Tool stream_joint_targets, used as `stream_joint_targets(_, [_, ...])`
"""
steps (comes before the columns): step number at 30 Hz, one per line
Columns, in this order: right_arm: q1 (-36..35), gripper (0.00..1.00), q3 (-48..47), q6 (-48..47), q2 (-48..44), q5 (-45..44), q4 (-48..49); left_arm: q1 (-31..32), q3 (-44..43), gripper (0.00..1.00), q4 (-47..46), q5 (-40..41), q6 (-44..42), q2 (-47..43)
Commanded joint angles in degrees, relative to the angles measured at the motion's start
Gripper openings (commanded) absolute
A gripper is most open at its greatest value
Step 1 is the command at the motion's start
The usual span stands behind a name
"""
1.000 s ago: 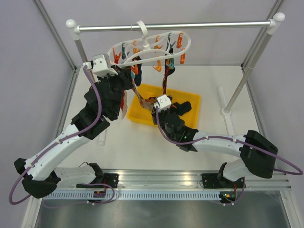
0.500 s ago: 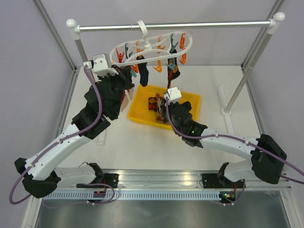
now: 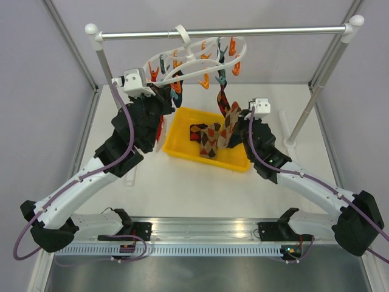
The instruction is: Remove the socks clipped to the hanger
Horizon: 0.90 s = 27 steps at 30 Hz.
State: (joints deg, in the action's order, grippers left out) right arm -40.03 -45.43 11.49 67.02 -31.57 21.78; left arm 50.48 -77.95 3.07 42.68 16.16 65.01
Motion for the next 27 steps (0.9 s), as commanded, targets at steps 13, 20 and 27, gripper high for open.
stream_joint_targets(13, [2.77,0.01,-1.41,4.86,17.14,6.78,6.86,-0.29,-1.59,0.02,-0.52,-1.89,-0.96,-0.06])
stream_joint_targets(20, [2.59,0.42,-7.12,6.36,24.64,16.27,3.54,-0.29,-1.59,0.02,-0.35,-1.63,-1.49,0.29])
stream_joint_targets(27, [2.5,0.52,-12.84,6.53,30.7,25.59,-0.77,-0.29,-1.41,0.02,-0.35,-1.63,-1.4,0.38])
